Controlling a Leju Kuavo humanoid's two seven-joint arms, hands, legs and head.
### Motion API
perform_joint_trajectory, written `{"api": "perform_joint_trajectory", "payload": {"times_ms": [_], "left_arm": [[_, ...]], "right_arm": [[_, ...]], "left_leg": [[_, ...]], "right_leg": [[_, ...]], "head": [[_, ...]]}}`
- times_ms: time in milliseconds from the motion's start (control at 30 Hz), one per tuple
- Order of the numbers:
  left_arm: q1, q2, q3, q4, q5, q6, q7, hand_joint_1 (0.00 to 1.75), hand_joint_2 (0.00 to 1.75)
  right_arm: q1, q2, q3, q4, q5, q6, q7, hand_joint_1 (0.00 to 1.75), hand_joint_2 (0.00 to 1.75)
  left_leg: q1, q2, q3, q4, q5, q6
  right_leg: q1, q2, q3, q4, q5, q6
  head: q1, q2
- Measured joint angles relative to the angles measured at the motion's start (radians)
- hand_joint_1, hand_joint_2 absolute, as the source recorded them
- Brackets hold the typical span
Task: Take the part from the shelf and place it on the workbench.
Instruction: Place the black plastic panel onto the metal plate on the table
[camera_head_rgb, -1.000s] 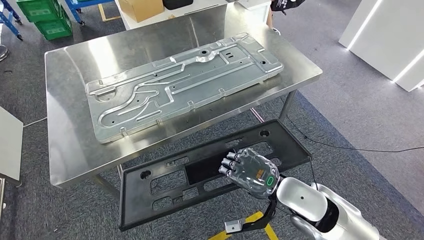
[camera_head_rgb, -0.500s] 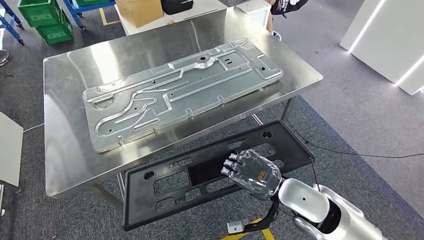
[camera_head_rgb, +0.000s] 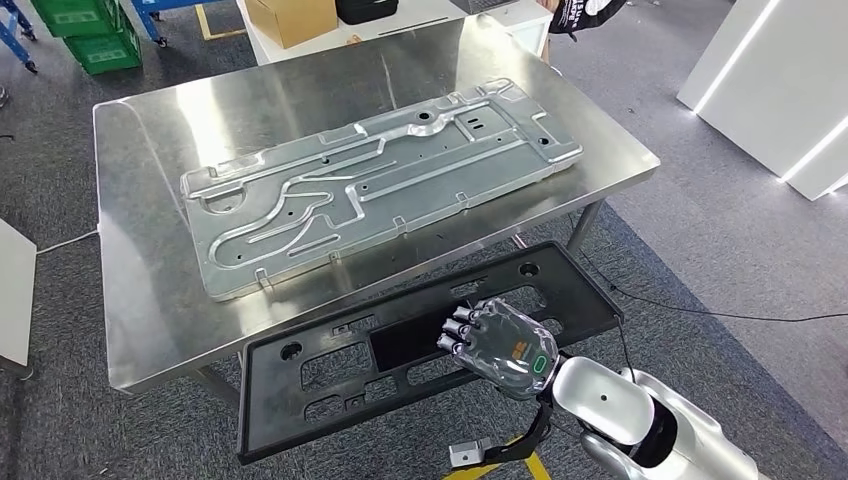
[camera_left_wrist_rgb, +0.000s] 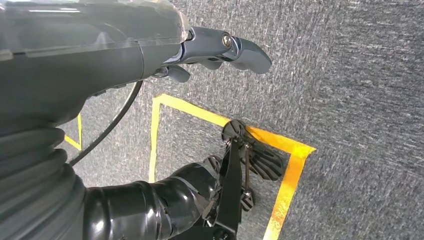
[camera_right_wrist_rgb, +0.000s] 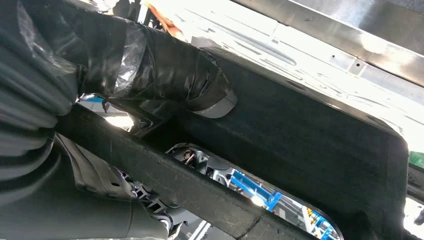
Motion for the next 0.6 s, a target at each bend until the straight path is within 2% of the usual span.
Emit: {"api": "perform_joint_trajectory", "payload": {"times_ms": [67, 133, 200, 233, 267, 300, 367, 400, 433, 467, 533, 600], "left_arm": [[0.001, 0.0, 0.0, 0.0, 0.0, 0.002, 0.0, 0.0, 1.75], [0.001, 0.0, 0.0, 0.0, -0.001, 0.005, 0.0, 0.0, 1.75], [0.001, 0.0, 0.0, 0.0, -0.001, 0.007, 0.002, 0.0, 1.75], [0.001, 0.0, 0.0, 0.0, -0.002, 0.01, 0.004, 0.0, 1.75], [0.002, 0.0, 0.0, 0.0, -0.002, 0.013, 0.006, 0.0, 1.75], [0.002, 0.0, 0.0, 0.0, -0.002, 0.016, 0.008, 0.0, 1.75], [0.002, 0.0, 0.0, 0.001, -0.003, 0.023, 0.01, 0.0, 1.75], [0.002, 0.001, 0.0, 0.001, -0.004, 0.025, 0.012, 0.0, 1.75], [0.001, 0.002, 0.0, 0.002, -0.004, 0.028, 0.014, 0.0, 1.75], [0.001, 0.004, 0.0, 0.004, -0.004, 0.032, 0.016, 0.0, 1.75], [-0.001, 0.01, 0.0, 0.005, -0.004, 0.037, 0.018, 0.0, 1.75], [-0.002, 0.014, 0.0, 0.008, -0.005, 0.038, 0.02, 0.0, 1.75]], "right_arm": [[-0.001, 0.0, 0.001, 0.001, 0.0, 0.0, 0.0, 1.75, 1.75], [-0.001, 0.0, 0.003, 0.002, 0.0, 0.0, 0.0, 1.75, 1.75], [0.0, 0.0, 0.005, 0.003, -0.001, 0.001, 0.0, 1.75, 1.75], [0.0, -0.001, 0.006, 0.004, -0.001, 0.004, -0.001, 1.75, 1.75], [-0.003, -0.002, 0.008, 0.006, -0.003, 0.01, -0.004, 1.75, 1.75], [-0.009, -0.004, 0.011, 0.007, -0.008, 0.019, -0.008, 1.75, 1.75], [-0.04, -0.02, 0.016, 0.01, -0.041, 0.049, -0.021, 1.75, 1.75], [-0.067, -0.033, 0.019, 0.011, -0.071, 0.068, -0.034, 1.75, 1.75], [-0.099, -0.048, 0.02, 0.013, -0.104, 0.087, -0.048, 1.75, 1.75], [-0.132, -0.063, 0.021, 0.016, -0.136, 0.104, -0.063, 1.75, 1.75], [-0.187, -0.089, 0.022, 0.02, -0.175, 0.124, -0.083, 1.75, 1.75], [-0.22, -0.106, 0.024, 0.025, -0.184, 0.129, -0.09, 1.75, 1.75]], "left_leg": [[0.001, -0.003, 0.013, -0.008, -0.009, 0.016], [0.0, -0.003, 0.03, -0.011, -0.018, 0.027], [-0.004, -0.001, 0.039, -0.009, -0.019, 0.029], [-0.007, 0.0, 0.042, -0.008, -0.02, 0.029], [-0.01, 0.0, 0.047, -0.006, -0.022, 0.029], [-0.014, -0.001, 0.052, -0.006, -0.025, 0.029], [-0.021, -0.002, 0.066, -0.006, -0.035, 0.027], [-0.022, -0.002, 0.07, -0.006, -0.04, 0.025], [-0.022, -0.001, 0.069, -0.007, -0.044, 0.021], [-0.021, 0.001, 0.068, -0.006, -0.046, 0.017], [-0.018, 0.002, 0.068, -0.006, -0.044, 0.009], [-0.017, 0.002, 0.074, -0.01, -0.047, 0.006]], "right_leg": [[-0.003, -0.001, -0.012, 0.034, -0.005, 0.005], [-0.002, -0.001, -0.059, 0.123, -0.048, 0.002], [0.005, 0.0, -0.132, 0.247, -0.107, -0.005], [0.01, 0.0, -0.159, 0.288, -0.122, -0.01], [0.014, 0.0, -0.17, 0.295, -0.116, -0.016], [0.019, 0.0, -0.162, 0.264, -0.09, -0.025], [0.031, 0.0, -0.11, 0.136, -0.011, -0.052], [0.038, 0.001, -0.088, 0.077, 0.011, -0.064], [0.042, 0.001, -0.073, 0.041, 0.023, -0.073], [0.045, 0.002, -0.067, 0.027, 0.024, -0.076], [0.046, 0.004, -0.058, 0.017, 0.033, -0.072], [0.046, 0.004, -0.053, 0.013, 0.03, -0.068]], "head": [[0.001, 0.0], [0.001, 0.0], [0.001, 0.0], [0.001, 0.0], [0.001, 0.0], [0.001, 0.0], [0.0, 0.0], [-0.001, 0.0], [-0.002, 0.0], [-0.004, 0.0], [-0.004, 0.0], [-0.004, 0.0]]}}
